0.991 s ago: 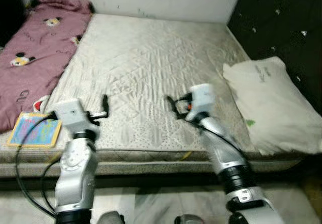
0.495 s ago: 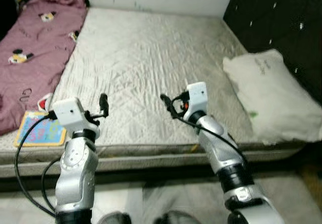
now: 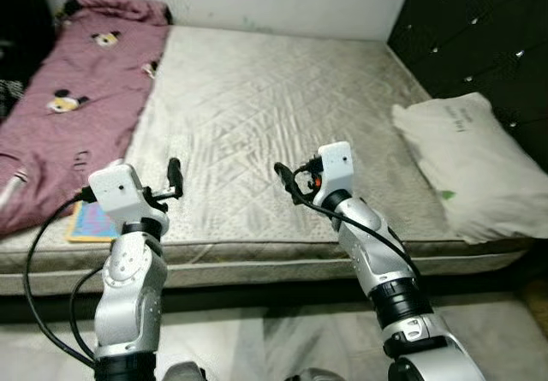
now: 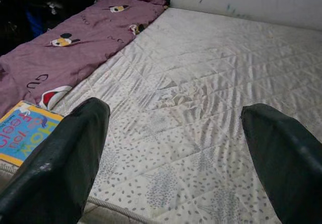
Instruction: Clean up the room
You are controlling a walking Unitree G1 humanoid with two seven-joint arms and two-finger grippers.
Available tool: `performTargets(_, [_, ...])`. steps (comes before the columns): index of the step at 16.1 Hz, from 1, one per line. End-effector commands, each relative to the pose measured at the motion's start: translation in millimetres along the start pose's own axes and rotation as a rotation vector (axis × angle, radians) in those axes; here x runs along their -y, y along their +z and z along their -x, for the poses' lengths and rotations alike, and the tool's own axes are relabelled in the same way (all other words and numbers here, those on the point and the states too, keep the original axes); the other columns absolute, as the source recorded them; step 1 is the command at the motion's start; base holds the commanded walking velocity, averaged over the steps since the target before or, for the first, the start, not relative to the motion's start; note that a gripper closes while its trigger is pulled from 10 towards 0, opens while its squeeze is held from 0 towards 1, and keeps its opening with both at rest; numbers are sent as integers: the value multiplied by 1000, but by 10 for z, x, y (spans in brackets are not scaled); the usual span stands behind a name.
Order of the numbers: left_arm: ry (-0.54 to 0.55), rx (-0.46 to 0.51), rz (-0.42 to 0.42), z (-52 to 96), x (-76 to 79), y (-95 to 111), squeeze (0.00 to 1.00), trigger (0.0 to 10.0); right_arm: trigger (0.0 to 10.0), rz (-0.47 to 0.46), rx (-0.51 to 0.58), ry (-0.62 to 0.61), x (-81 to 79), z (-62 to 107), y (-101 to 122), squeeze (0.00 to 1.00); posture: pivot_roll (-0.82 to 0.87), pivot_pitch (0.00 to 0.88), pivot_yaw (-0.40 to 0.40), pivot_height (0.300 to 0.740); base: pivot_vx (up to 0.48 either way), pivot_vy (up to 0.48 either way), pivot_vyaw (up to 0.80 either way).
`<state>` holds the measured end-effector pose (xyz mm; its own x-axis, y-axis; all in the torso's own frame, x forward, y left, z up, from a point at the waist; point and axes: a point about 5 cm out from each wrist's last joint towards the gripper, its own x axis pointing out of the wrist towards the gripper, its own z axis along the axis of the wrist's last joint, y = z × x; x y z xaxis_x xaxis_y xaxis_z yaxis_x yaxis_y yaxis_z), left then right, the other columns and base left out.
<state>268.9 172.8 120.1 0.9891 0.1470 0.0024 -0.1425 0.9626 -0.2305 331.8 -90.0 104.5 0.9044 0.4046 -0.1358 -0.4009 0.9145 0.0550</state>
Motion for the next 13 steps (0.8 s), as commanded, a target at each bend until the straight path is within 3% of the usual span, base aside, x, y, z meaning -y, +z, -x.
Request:
performTargets(1, [-23, 3, -1, -11, 71, 5, 0, 10000, 10000, 4, 0, -24, 78, 15, 5, 0, -42, 0, -82, 740, 0, 0, 0])
performTargets(13, [-45, 0, -12, -3, 73, 3, 0, 10000, 10000, 18, 17, -20, 69, 18, 21, 0, -43, 0, -79, 740, 0, 0, 0])
